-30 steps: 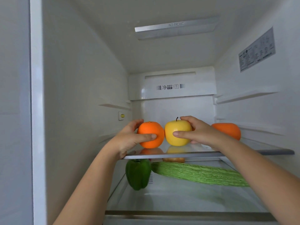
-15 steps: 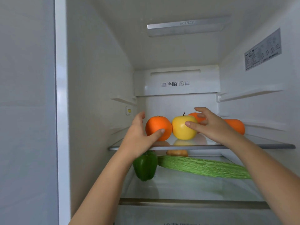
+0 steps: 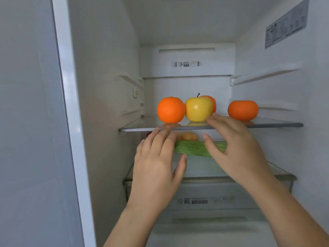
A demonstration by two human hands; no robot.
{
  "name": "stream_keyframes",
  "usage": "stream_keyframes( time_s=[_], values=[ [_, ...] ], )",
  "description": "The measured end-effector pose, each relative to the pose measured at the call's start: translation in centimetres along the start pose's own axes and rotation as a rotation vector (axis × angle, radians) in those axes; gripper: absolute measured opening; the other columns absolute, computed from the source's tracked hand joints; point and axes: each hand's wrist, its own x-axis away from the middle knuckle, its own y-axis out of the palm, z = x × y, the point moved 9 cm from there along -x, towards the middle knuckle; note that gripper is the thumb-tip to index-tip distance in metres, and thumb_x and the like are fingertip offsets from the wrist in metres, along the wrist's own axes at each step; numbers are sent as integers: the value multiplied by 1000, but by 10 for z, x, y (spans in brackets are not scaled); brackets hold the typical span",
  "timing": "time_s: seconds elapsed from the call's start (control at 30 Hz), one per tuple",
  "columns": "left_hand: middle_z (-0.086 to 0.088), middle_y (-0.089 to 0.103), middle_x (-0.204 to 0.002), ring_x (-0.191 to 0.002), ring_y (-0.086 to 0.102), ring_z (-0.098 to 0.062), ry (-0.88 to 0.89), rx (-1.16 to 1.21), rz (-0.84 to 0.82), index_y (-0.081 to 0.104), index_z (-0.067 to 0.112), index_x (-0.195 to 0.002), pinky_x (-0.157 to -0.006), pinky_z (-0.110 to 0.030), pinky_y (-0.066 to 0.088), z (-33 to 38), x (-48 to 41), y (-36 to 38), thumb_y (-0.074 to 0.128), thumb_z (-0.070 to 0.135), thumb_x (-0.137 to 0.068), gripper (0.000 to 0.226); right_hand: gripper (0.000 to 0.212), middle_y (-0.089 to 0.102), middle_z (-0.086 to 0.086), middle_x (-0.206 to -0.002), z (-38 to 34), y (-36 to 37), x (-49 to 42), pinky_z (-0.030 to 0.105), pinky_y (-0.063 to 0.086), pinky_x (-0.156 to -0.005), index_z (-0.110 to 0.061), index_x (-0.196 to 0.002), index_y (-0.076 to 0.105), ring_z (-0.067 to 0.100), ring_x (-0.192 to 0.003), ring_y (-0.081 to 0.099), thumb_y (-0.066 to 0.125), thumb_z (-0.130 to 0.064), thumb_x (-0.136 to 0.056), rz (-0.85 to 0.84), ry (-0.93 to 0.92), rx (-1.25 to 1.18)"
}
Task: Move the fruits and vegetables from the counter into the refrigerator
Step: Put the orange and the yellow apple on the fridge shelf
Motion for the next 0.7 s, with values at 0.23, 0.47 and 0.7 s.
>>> stream_keyframes(
  time_s=[0.23,0.47,0.7],
  values=[
    [-7,59,-124,-121,47,-25,-11,23,-76,52,14,-117,-92,-49,45,3,79,5,48,31,-82,39,43,64,13,-114,-32,3,75,42,47,-88,-4,-112,64,29,-104,57,46,-32,-83,-71,-34,93],
    [-7,61,-120,-120,44,-23,-25,164,-169,48,17,-115,-95,-45,43,17,147,-1,47,29,-81,36,43,66,10,-113,-55,6,157,47,49,-86,-5,-112,64,28,-102,62,47,-32,-83,-221,77,193],
    [-6,61,-122,-121,41,-21,-70,174,-322,54,15,-114,-99,-51,30,34,206,-13,45,30,-81,38,45,66,8,-114,-78,-13,226,52,44,-89,-10,-112,65,29,-105,61,45,-36,-81,-347,189,276]
  ],
)
